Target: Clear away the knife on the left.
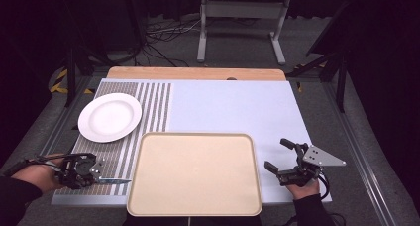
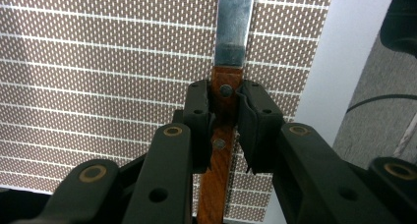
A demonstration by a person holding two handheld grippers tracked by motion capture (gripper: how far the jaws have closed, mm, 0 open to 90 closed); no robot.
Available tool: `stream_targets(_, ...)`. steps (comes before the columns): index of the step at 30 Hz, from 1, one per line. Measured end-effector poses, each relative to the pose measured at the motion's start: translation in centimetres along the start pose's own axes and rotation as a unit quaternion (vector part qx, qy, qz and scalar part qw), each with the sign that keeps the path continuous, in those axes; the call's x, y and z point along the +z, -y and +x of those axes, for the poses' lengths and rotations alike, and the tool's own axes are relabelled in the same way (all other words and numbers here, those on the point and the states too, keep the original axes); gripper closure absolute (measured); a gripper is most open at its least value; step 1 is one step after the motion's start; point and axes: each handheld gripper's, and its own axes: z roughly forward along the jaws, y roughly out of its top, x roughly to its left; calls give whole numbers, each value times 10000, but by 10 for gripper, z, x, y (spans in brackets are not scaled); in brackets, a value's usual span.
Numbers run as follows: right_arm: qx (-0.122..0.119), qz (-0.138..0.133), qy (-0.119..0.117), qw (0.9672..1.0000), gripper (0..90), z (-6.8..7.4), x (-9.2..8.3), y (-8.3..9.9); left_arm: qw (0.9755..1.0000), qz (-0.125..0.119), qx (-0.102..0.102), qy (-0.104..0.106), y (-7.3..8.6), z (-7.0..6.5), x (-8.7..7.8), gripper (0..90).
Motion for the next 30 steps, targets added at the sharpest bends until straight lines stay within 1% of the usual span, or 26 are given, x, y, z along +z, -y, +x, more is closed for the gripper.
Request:
stream_targets(1, -4, 6, 0, 10000, 2, 0, 0, 0, 10000, 38, 27, -22, 0, 0, 0, 759)
stream_targets(2, 4, 17, 4, 10000, 2, 0, 0, 0, 10000, 3, 43, -11, 0, 0, 0, 760)
stream_targets(6, 12, -3, 13, 10000, 2, 0, -1, 0, 10000, 27, 41, 0, -1, 0, 0, 762)
stream_targets(7, 5, 0, 11, 10000, 2, 0, -1, 0, 10000, 49, 80, 4, 0, 0, 0, 762)
stream_targets(8, 5, -3, 11, 10000, 2, 0, -1, 0, 9999, 105, 91, -41, -1, 0, -1, 762)
stream_targets(9, 4, -3, 11, 10000, 2, 0, -1, 0, 10000, 40, 28, -36, 0, -1, 0, 762)
stream_targets(10, 3, -6, 13, 10000, 2, 0, -1, 0, 10000, 54, 35, -33, 0, -1, -1, 762)
stream_targets(11, 4, -5, 11, 10000, 2, 0, -1, 0, 9998, 131, 114, -44, -1, 0, -2, 762)
stream_targets(12, 8, -5, 5, 10000, 2, 0, -1, 0, 9999, 10, 135, 39, 0, 1, 0, 762)
stream_targets(13, 7, -3, 9, 10000, 2, 0, -1, 0, 10000, 7, 59, -15, 0, -1, 0, 761)
stream_targets(14, 9, -9, 1, 10000, 2, 0, 0, 0, 10000, 8, 53, -30, 0, -1, 0, 761)
stream_targets(15, 1, -2, -1, 10000, 2, 0, 0, 0, 9998, 108, 96, -126, 0, -2, -2, 763)
stream_targets(16, 4, 4, -7, 10000, 2, 0, 0, 0, 9999, 18, 112, -76, 1, -2, -1, 767)
stream_targets(17, 3, 1, -27, 10000, 2, 0, 0, 0, 10000, -2, 52, -84, 2, -3, -1, 770)
stream_targets(19, -1, -7, -26, 10000, 2, 0, 0, 0, 10000, -25, -13, -27, 4, -1, -1, 775)
stream_targets(20, 1, -4, -17, 10000, 2, 0, 0, 0, 10000, 11, -64, -63, 5, -1, -2, 775)
stream_targets(21, 4, -6, -8, 10000, 2, 0, 0, 0, 9999, 79, -133, -34, 6, 0, -4, 776)
stream_targets(22, 10, -2, -13, 10000, 2, 0, 0, 0, 9997, 50, -230, -13, 8, 1, -5, 776)
stream_targets(23, 8, 1, -14, 10000, 2, 0, 0, 0, 9994, -11, -339, 54, 10, 2, -7, 776)
stream_targets(24, 7, 2, -20, 10000, 2, 0, 0, 0, 9993, 38, -380, 30, 11, 3, -11, 776)
stream_targets(25, 3, 8, -19, 10000, 2, 0, 1, 0, 9993, 38, -380, 30, 11, 3, -11, 776)
stream_targets(26, 3, 8, -19, 10000, 2, 0, 1, 0, 9989, -26, -462, -5, 12, 3, -15, 776)
stream_targets(27, 5, 6, -19, 10000, 2, 0, 1, 0, 9980, -74, -619, 36, 13, 4, -23, 776)
stream_targets(29, 18, 3, -18, 10000, 2, 0, 1, 0, 9975, -222, -672, 17, 14, 4, -30, 776)
stream_targets(30, 14, 7, -14, 10000, 2, 0, 0, 0, 9967, -255, -764, 24, 15, 4, -35, 776)
